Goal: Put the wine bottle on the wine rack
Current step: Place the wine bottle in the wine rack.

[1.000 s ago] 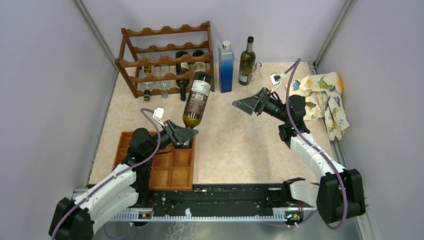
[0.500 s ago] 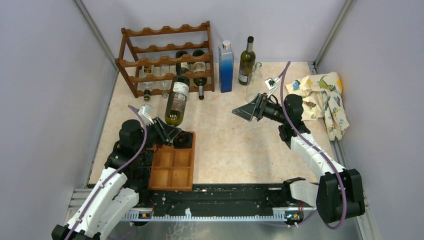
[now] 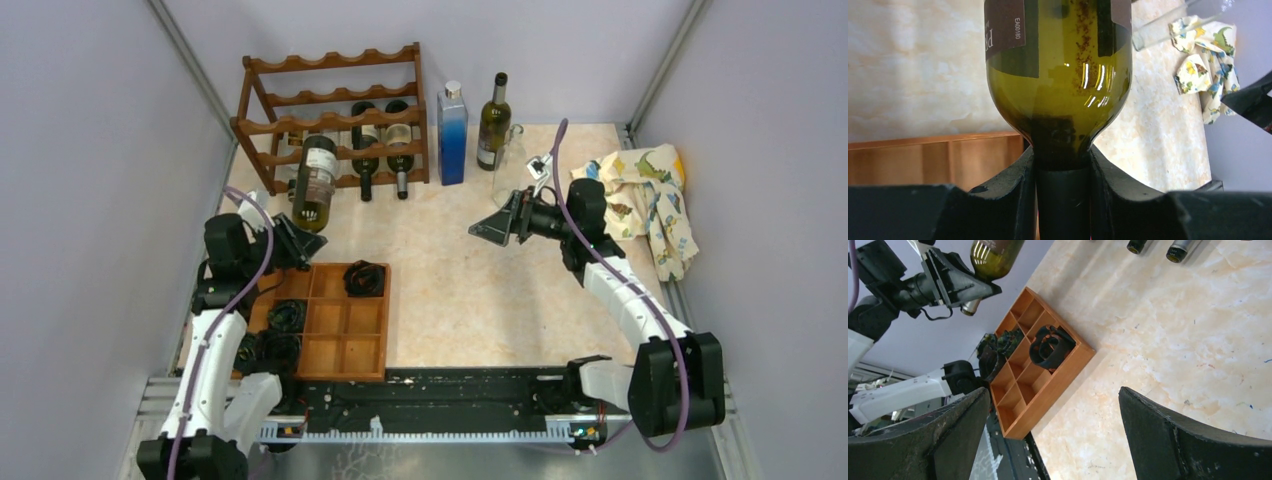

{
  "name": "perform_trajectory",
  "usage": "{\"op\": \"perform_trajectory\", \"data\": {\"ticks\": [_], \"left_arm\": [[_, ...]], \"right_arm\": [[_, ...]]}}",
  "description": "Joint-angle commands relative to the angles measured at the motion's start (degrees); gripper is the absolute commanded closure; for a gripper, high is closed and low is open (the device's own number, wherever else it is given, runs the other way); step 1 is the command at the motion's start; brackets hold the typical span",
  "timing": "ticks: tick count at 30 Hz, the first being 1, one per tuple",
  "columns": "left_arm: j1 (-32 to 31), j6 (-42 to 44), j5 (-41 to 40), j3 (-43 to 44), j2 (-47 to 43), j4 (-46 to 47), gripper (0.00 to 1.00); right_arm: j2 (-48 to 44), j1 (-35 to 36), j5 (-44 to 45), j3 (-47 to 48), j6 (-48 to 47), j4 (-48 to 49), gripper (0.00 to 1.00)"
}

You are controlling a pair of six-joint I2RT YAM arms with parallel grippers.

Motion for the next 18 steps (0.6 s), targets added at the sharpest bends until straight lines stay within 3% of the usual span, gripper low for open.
{"op": "perform_trajectory", "data": {"ticks": [1,5,18], "left_arm": [[6.7,5.1,8.9,2.1,-0.5,5.1,1.0],[11.3,7.6,11.6,1.2,0.3,4.7,1.0],[11.7,10.4,8.5,1.0,4.7,6.8,1.0]], "right_arm": [[0.3,-1.0,-2.5,3.1,-4.8,-0.8,0.02],[0.7,-1.1,-3.0,3.1,-6.6,-0.7,0.02],[2.3,-1.2,-4.8,3.1,-9.9,1.4,0.02]]}}
